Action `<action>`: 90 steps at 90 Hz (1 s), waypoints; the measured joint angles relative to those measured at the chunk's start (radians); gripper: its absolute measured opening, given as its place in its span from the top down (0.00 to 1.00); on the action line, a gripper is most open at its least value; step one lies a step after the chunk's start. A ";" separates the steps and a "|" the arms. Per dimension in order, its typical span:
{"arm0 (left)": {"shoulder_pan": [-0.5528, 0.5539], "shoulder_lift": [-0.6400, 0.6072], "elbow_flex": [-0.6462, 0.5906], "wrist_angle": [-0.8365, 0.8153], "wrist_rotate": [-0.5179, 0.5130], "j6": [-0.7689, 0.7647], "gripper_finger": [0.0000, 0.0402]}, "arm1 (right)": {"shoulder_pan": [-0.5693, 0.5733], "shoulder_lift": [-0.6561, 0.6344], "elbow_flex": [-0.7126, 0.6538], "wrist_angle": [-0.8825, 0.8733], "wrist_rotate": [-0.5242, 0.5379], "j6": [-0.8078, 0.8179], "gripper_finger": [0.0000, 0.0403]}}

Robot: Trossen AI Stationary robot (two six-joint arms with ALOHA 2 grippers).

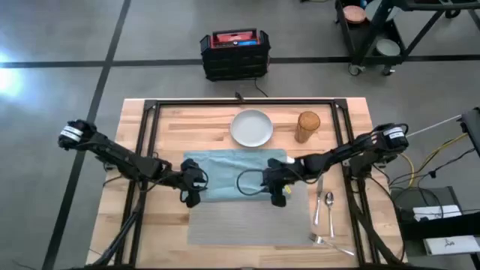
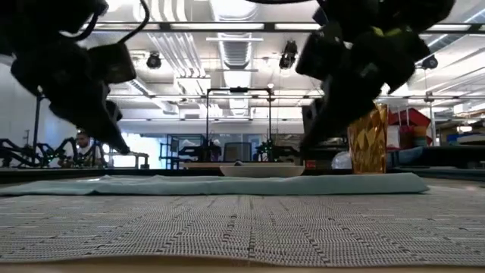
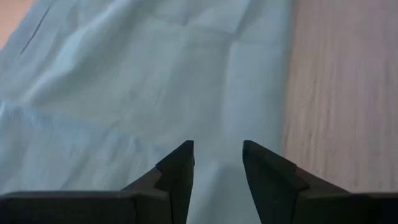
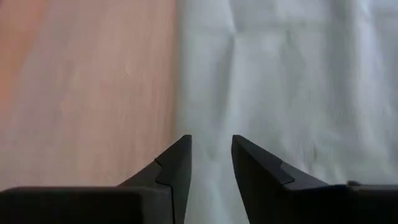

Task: Set table place
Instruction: Fold the table napkin

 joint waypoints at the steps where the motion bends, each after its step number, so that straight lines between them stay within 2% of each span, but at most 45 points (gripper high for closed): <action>1: 0.000 0.000 -0.003 0.002 0.002 -0.002 0.70 | 0.002 0.000 -0.003 0.001 0.009 0.003 0.77; 9: 0.000 0.000 -0.029 0.005 0.045 -0.024 0.71 | 0.010 0.000 -0.031 0.004 0.039 0.015 0.78; 33: -0.004 -0.001 -0.107 -0.001 0.123 -0.128 0.69 | 0.023 0.000 -0.094 -0.012 0.036 0.054 0.83; 42: -0.003 -0.014 -0.109 -0.024 0.166 -0.181 0.69 | 0.023 -0.002 -0.097 -0.033 0.037 0.073 0.85; 57: -0.004 -0.048 -0.069 -0.061 0.209 -0.156 0.71 | 0.023 -0.005 -0.079 -0.068 0.037 0.064 0.88; 76: -0.004 -0.074 0.015 -0.051 0.194 -0.078 0.71 | 0.023 -0.008 0.005 -0.129 0.035 -0.010 0.90; 82: -0.004 -0.073 0.042 -0.049 0.152 -0.037 0.71 | 0.023 -0.008 0.031 -0.133 0.035 -0.071 0.90; 90: -0.003 -0.067 0.080 -0.047 0.040 0.107 0.70 | 0.023 -0.008 0.066 -0.111 0.036 -0.229 0.89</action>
